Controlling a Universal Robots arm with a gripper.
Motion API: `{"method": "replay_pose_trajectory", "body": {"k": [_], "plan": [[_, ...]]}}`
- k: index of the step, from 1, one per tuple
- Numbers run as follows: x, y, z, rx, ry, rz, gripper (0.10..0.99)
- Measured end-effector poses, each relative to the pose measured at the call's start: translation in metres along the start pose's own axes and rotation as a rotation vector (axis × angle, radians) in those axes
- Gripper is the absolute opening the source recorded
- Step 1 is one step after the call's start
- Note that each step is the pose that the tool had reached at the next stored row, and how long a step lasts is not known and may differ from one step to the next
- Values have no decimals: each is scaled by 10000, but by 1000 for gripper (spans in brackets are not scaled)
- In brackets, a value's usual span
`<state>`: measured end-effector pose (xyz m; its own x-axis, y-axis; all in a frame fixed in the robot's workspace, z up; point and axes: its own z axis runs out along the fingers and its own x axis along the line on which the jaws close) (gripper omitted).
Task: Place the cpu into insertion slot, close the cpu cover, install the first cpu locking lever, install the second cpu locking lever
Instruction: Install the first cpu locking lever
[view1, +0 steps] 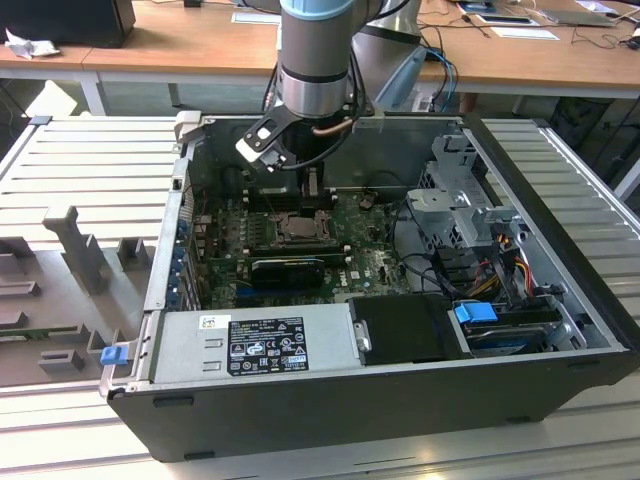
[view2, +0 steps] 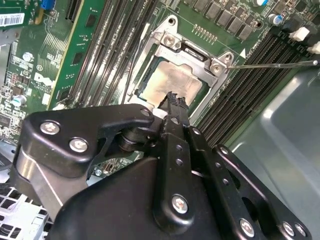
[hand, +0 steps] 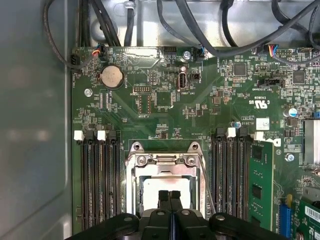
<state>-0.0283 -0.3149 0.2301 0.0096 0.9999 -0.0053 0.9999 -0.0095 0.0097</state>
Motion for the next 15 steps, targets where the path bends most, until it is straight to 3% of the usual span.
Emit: {"method": "replay_pose_trajectory", "body": {"k": [15], "plan": [[0,0,-47,0,-2,2,106]]}}
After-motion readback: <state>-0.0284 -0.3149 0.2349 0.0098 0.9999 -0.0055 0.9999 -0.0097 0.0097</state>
